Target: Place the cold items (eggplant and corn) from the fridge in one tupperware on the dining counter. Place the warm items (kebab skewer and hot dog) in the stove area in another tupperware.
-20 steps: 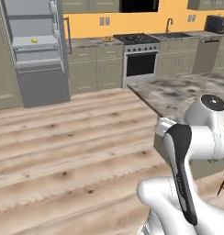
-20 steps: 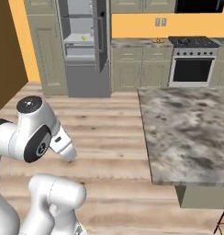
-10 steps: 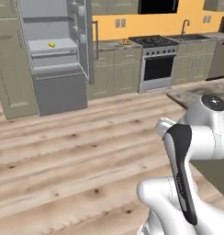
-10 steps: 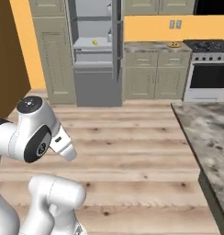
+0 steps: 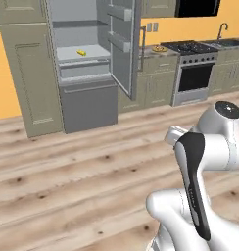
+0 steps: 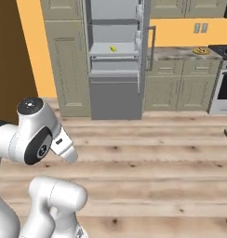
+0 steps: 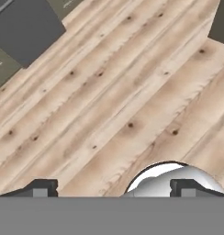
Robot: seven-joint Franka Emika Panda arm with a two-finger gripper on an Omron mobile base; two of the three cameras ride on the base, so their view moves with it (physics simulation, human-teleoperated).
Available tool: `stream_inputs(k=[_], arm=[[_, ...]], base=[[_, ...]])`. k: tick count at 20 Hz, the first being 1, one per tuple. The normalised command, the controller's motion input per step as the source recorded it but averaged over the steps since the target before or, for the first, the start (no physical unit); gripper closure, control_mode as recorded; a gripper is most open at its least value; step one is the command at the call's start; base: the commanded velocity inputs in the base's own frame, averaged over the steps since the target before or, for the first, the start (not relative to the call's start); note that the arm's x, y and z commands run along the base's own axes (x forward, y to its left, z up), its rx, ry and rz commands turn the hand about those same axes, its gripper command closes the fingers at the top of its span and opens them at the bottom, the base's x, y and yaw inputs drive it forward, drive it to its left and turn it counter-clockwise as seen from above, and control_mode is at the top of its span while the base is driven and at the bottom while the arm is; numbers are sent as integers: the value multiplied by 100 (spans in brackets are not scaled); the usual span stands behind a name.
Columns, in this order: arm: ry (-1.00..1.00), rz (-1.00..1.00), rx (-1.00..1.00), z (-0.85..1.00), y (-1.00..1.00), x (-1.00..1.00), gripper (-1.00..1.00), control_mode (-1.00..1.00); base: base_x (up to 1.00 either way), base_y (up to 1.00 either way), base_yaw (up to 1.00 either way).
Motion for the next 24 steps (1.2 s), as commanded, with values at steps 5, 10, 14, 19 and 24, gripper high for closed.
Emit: stream_inputs(k=[5, 10, 14, 19, 24], arm=[[0, 0, 0, 0, 0, 0, -100, 100], [0, 0, 0, 0, 0, 0, -100, 100], [0, 0, 0, 0, 0, 0, -100, 100], [0, 0, 0, 0, 0, 0, -100, 100], [0, 0, 0, 0, 0, 0, -100, 100]], base=[[100, 77, 1], [100, 24, 6], [100, 0, 8], [100, -4, 7], [100, -26, 2]])
